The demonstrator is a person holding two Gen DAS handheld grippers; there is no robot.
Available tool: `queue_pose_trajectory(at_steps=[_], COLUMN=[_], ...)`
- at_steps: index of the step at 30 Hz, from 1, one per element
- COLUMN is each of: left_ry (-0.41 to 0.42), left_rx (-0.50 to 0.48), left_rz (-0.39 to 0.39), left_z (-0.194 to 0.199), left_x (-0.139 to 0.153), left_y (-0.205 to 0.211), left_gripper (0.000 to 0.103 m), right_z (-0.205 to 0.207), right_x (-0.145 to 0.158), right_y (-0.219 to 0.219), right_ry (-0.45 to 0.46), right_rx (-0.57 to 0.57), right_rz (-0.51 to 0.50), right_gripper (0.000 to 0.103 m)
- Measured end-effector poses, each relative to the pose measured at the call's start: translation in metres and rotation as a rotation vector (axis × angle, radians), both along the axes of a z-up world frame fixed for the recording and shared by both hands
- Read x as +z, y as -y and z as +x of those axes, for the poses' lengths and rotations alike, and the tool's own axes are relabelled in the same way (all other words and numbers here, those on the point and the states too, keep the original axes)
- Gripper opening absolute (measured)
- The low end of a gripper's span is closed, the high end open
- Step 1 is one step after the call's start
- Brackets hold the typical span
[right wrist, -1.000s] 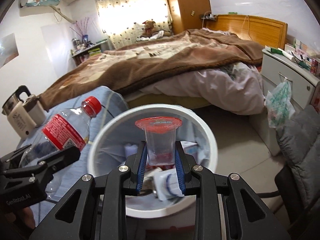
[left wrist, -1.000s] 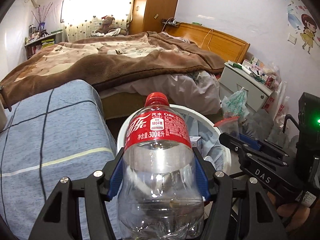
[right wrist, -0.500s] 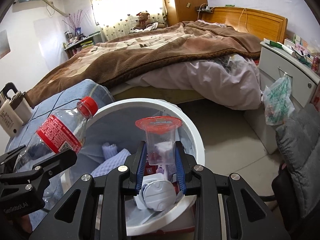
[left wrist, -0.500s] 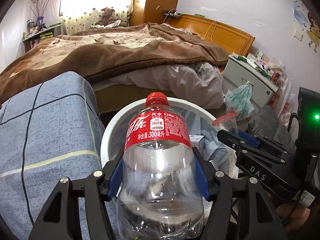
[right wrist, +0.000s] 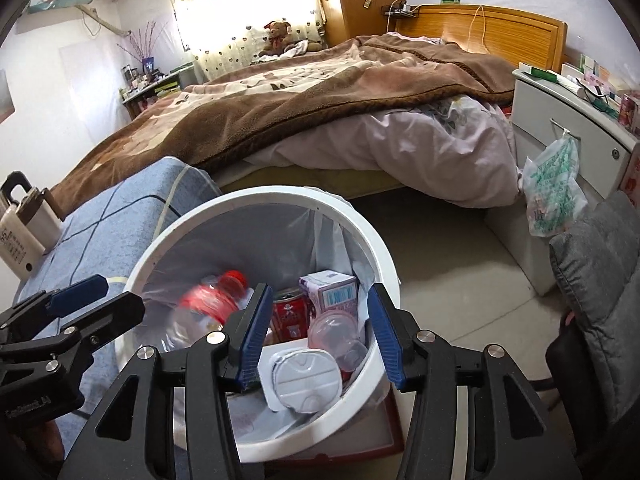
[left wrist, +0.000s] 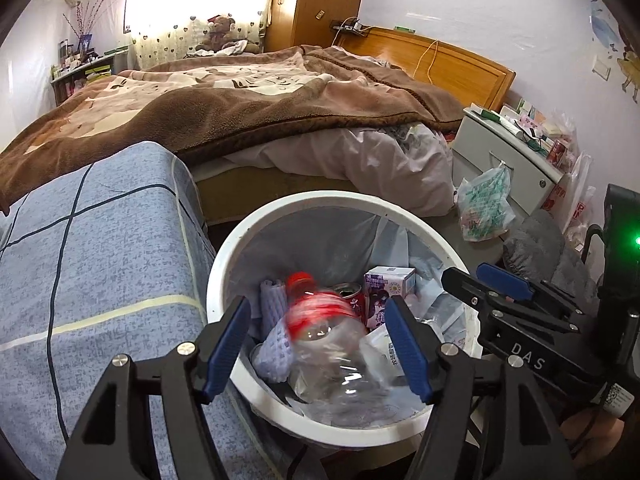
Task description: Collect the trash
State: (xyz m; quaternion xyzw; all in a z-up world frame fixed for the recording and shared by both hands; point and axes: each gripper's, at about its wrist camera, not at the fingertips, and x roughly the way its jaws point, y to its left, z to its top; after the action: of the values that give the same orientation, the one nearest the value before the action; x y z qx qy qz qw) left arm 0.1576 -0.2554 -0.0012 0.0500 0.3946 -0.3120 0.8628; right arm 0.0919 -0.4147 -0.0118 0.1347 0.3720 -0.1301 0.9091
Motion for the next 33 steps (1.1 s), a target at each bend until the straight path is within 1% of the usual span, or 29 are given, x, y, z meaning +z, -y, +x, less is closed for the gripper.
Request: queue_pose_trajectory(at_steps=[7, 10, 14, 19, 23, 26, 31, 33], left_ry=[0.014, 0.03, 0.036, 0.088, 0.139, 0.158, 0.225, 0.223], left_rx=[-0.007, 0.004, 0.022, 0.028, 0.065, 0.078, 0.1, 0.109], left_rz=[-0.015, -0.012, -0.028, -0.014, -0.008, -0.01, -0.017, -0.016], left_z=[-0.01, -0.014, -0.021, -0.038, -0.054, -0.068, -0.092, -0.097], left_x=[0.007, 0.01, 0.012, 0.017, 0.02, 0.022, 0.025, 0.025], left_y=[-0.007, -0.012, -0.023, -0.031, -0.041, -0.049, -0.063, -0.067], left_gripper=[0.072, 0.072, 0.073, 0.074, 0.075, 0.075, 0.075, 0.075], right_z=[-0.013, -0.02, -0.031, -0.047, -0.063, -0.079, -0.098, -0.106], right_x=[0.008, 0.012, 0.017, 0.024, 0.029, 0.033, 0.034, 0.034], right_y=[-0.008, -0.013, -0.024, -0.038, -0.051, -0.064, -0.079, -0.083], right_ry=[0.026, 0.034, 0.053, 0.086, 0.119, 0.135, 0.144, 0.152], right_rx=[-0.016, -0.019, -0.019, -0.026, -0.018, -0.026, -0.032, -0.039], right_rz=[-0.003, -0.004, -0.015, -0.025, -0.023, -0.064, -0.095, -0.102], right_gripper=[0.05, 0.05, 0.05, 0.05, 0.05, 0.05, 0.05, 0.05])
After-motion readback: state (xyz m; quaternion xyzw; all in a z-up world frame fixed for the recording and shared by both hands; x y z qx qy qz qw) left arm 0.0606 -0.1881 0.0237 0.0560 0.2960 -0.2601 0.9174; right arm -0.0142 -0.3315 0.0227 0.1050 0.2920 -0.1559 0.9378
